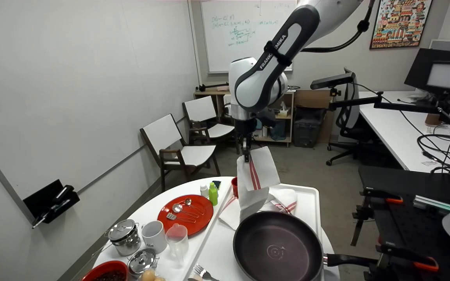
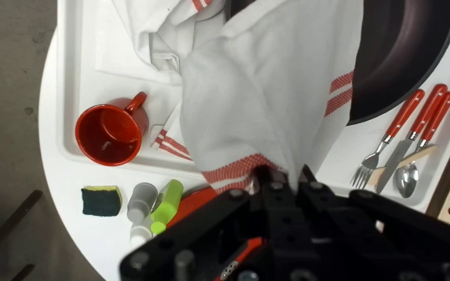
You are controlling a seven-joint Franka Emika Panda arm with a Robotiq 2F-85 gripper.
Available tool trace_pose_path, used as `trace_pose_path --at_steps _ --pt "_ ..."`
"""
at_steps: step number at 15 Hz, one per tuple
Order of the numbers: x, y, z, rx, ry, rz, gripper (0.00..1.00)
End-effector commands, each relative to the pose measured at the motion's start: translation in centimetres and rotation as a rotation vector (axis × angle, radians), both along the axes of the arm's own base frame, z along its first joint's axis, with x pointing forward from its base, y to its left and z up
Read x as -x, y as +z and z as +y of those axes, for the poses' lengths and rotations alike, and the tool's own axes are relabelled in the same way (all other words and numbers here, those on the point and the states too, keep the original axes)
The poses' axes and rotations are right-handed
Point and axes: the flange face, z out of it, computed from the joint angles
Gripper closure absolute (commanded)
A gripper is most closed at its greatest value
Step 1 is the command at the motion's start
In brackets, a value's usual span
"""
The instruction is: Use the red and white towel to wipe the pan
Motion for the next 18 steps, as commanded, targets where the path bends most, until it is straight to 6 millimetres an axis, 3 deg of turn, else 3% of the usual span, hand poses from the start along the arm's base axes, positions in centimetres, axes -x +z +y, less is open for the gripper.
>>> trace_pose_path --at_steps 1,6,10,15,18 --pt "-3.4 -3.2 0.1 0.013 -0.024 0.027 0.99" --pt "-5.3 -7.7 0.3 0.052 -0.028 0.027 0.99" --pt "-7.3 -10.4 -1.4 0.051 -0.081 0.058 0.99" --pt "-10.0 -10.6 -4.8 0.047 -0.171 0.065 0.99" --pt "-10.9 -10.8 -4.7 0.061 -0.143 0.048 0.99"
